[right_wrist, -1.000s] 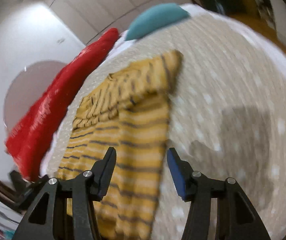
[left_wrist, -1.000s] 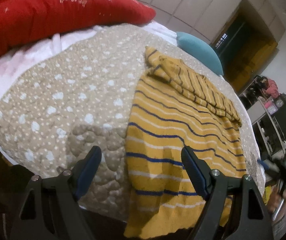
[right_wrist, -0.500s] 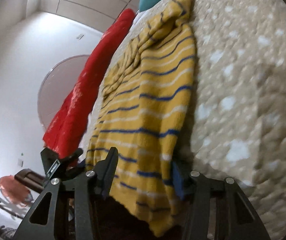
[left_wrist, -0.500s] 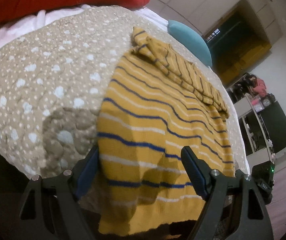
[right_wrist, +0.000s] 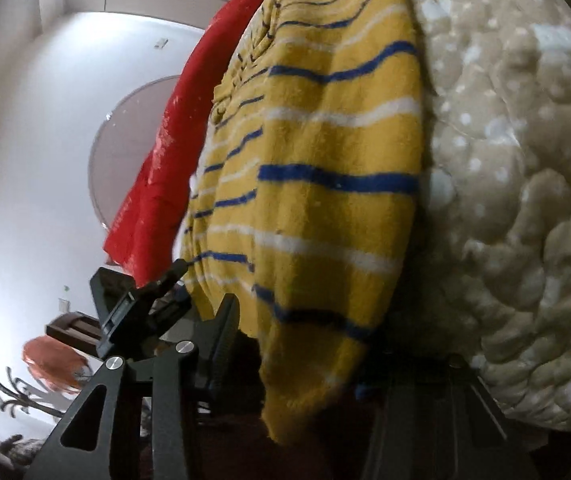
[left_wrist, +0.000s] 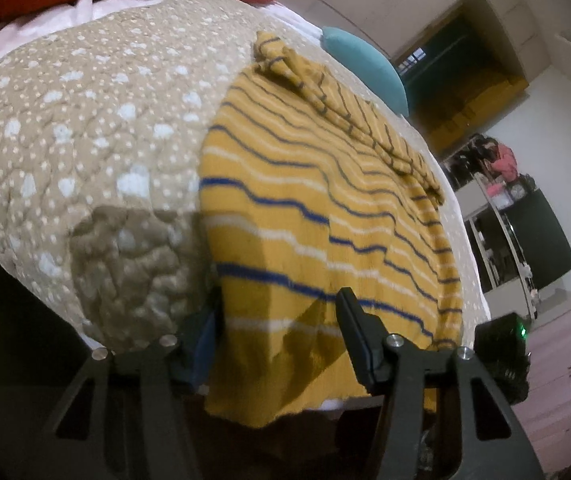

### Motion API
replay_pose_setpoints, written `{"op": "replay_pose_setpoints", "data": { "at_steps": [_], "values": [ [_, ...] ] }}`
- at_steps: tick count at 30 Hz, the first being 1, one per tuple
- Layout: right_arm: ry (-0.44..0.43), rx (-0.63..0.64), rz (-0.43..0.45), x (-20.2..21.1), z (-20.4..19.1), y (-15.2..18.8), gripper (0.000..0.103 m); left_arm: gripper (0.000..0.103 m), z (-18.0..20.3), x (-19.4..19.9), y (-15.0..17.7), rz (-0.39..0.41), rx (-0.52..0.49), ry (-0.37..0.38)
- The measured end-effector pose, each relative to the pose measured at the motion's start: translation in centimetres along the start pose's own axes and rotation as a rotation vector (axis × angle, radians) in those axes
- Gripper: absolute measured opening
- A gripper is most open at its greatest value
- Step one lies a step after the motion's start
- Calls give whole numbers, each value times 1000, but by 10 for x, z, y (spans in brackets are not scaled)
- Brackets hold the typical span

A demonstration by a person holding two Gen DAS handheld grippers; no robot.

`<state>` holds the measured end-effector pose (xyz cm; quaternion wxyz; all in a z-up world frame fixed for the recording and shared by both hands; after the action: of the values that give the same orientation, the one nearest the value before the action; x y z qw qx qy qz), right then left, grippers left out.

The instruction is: Fold small clothes

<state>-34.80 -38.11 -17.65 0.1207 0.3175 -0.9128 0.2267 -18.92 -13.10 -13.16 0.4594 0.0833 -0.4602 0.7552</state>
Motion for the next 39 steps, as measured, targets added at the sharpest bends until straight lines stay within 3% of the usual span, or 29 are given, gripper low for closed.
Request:
{"op": "replay_pose_setpoints", "data": {
  "at_steps": [6,7,8,11,12,21,25,31,36,39],
  "values": [
    [16,-7,9,-1,-1,-1,48,56,4,-5,15,-32,-10,3],
    [22,-6,10,-3,-1,-1,46,50,2,-5,14,-32,-6,-13],
    [30,-3,10,2,2,-2,44,29,-3,-5,13,-32,-8,-58],
    [70,13,13,6,7,-3,20,11,-12,-2,7,-39,51,-66],
    [88,18,15,7,8,-4,12,11,-12,1,5,-38,64,-62],
    [-11,88,124,60,-46,-24,9,10,41,56,-23,78,-66,-19],
    [3,64,123,79,-40,-7,9,10,41,60,-7,41,-63,-11],
    [22,-61,97,74,-9,11,9,10,18,47,7,-18,-15,-52],
    [39,25,84,71,-22,2,9,10,29,50,-13,31,-68,-52],
    [37,103,92,68,-42,-15,9,10,45,50,-41,77,-108,-23]
  ]
}}
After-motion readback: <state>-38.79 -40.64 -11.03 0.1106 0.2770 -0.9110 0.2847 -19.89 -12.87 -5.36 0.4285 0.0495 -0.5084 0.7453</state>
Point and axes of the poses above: each gripper's, at about its wrist camera, not at the fingertips, and x roughly against the way its jaws point, z to its right, y to its underside, the point moved 7 cm from there along -x, roughly the way its jaws point, and after that the axes turned 15 degrees about z, right-handed, at the moved point
